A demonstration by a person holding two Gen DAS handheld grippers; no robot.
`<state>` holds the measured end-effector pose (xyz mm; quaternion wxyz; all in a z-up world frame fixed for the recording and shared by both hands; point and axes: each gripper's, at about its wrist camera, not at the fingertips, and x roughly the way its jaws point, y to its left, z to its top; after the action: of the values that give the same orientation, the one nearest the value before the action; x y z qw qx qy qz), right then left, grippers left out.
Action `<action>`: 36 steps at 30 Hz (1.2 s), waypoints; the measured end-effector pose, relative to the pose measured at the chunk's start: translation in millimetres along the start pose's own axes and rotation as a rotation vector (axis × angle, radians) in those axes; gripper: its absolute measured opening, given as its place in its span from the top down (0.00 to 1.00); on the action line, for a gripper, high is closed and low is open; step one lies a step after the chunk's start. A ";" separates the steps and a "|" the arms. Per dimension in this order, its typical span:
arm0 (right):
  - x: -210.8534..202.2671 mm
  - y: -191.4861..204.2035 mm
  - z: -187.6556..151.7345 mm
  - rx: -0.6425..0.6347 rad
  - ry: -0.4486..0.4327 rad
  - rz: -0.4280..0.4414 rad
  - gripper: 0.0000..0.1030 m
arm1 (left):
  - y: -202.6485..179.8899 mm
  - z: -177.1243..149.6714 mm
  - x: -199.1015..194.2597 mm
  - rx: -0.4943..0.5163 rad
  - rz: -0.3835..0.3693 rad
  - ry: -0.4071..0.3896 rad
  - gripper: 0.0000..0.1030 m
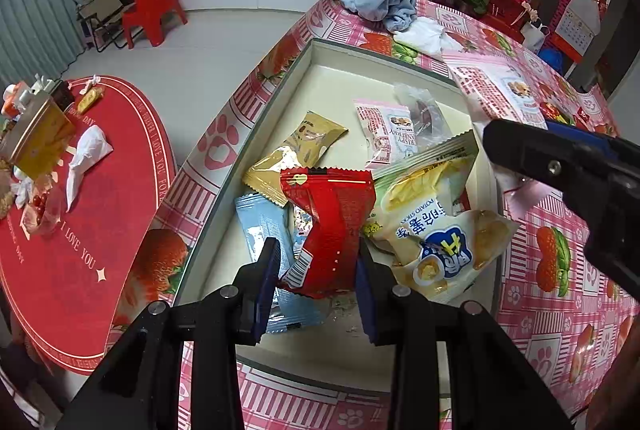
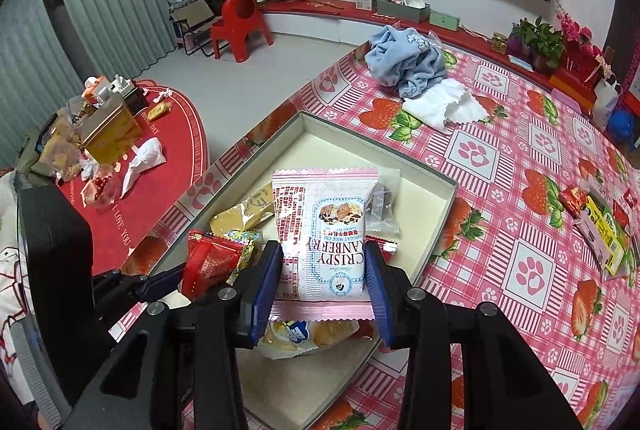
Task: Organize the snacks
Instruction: 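Hold the cranberry packet and red packet over the white tray with both grippers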
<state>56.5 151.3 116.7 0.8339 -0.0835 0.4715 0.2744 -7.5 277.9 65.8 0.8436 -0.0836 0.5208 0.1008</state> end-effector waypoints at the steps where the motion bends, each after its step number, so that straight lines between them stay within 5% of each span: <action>1: 0.2 -0.3 -0.7 0.001 0.001 -0.001 0.58 | -0.1 0.0 0.0 0.001 0.000 -0.001 0.62; 36: 11.5 0.0 -0.1 0.007 0.027 -0.014 0.58 | 1.0 1.5 0.1 0.003 -0.009 -0.003 0.62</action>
<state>61.1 155.6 107.1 0.8296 -0.0877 0.4832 0.2658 -6.5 279.2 66.4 0.8450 -0.0846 0.5192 0.0963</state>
